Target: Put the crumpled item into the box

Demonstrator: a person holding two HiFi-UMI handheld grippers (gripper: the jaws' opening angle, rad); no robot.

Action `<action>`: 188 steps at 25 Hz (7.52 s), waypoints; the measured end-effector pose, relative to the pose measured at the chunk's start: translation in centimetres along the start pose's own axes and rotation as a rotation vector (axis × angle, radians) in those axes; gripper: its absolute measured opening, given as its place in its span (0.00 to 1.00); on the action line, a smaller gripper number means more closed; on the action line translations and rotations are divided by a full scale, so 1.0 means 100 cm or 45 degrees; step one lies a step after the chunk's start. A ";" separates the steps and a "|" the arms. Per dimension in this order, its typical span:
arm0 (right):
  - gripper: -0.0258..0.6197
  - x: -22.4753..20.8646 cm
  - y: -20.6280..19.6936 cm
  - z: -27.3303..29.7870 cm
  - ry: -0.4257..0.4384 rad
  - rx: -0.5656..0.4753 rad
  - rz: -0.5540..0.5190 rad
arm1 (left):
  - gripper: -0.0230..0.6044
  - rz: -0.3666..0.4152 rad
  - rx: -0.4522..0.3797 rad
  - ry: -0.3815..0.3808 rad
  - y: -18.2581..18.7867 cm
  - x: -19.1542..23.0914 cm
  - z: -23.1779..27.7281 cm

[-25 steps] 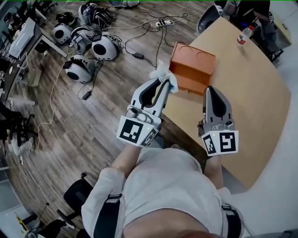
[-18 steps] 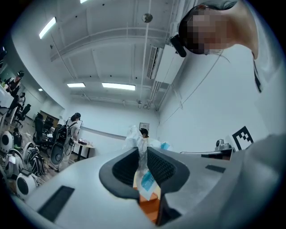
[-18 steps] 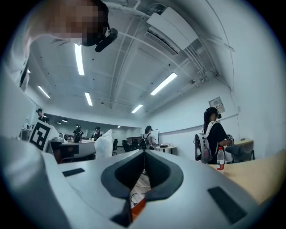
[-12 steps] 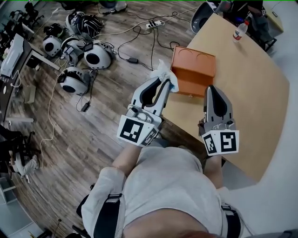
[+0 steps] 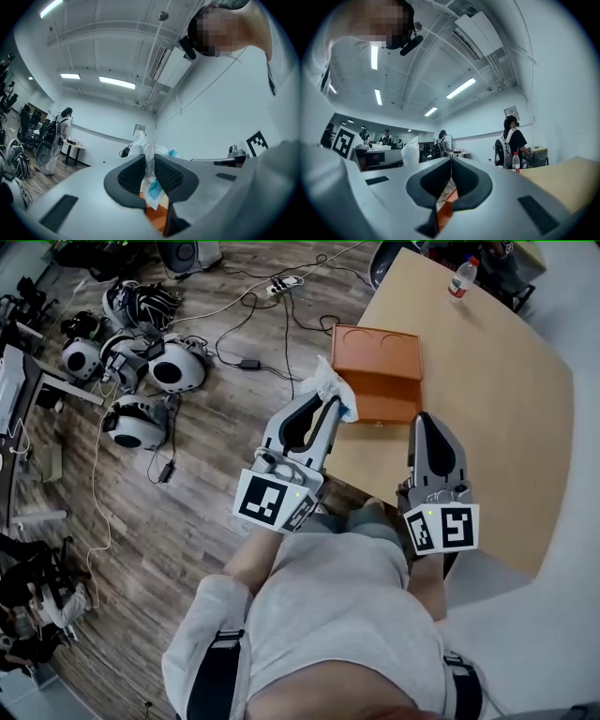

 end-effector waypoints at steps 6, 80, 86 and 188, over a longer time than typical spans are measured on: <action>0.06 -0.019 -0.001 0.002 -0.028 0.019 0.000 | 0.13 -0.020 0.023 -0.023 -0.008 -0.004 0.021; 0.06 -0.166 -0.055 0.074 0.122 0.186 0.228 | 0.13 0.174 1.423 -0.110 -0.188 -0.012 0.194; 0.06 -0.168 -0.057 0.077 0.117 0.198 0.236 | 0.13 0.186 1.517 -0.140 -0.198 -0.010 0.202; 0.06 0.003 0.016 -0.046 0.194 0.013 -0.088 | 0.06 0.015 0.281 0.098 -0.006 -0.062 -0.025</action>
Point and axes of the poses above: the fingertips, and each gripper's own axes: z forward along the fingers, x to its left, y out of its top, the point moved 10 cm from there along -z, backward along the fingers, and after that the axes turned 7 degrees about x, right-handed, at the moved point
